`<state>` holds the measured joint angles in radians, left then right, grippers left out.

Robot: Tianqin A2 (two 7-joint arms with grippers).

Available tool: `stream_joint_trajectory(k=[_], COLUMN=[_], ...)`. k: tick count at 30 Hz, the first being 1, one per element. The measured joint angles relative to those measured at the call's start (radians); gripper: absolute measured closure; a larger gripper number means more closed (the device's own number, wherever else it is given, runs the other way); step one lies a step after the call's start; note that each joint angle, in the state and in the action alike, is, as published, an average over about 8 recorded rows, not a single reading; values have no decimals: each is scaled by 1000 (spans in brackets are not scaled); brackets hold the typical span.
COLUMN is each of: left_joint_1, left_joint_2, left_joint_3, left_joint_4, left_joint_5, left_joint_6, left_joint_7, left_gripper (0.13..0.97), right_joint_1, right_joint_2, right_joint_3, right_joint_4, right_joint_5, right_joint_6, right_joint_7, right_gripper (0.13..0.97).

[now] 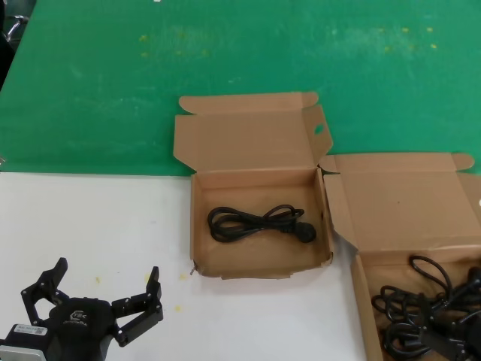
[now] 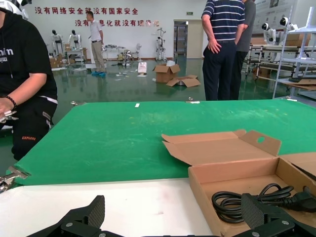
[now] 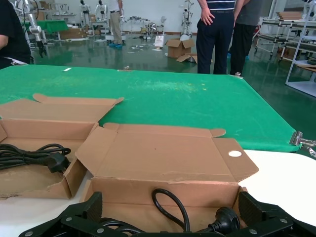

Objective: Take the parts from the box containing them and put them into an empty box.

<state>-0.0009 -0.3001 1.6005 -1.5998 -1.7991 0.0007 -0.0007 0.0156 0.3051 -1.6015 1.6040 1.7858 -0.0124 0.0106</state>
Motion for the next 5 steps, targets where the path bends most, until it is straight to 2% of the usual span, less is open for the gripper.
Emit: stream_joint_trajectory(k=[5], left_joint_1=[0], left_joint_2=[0], left_joint_3=[0], left_joint_4=[0], left_joint_5=[0], left_joint_6=[0], left_joint_7=[0], left_gripper=[132], right_joint_1=[0], right_joint_2=[0], right_joint_3=[0], right_joint_4=[0], right_joint_5=[0], right_joint_6=[0], right_joint_7=[0], right_gripper=[129])
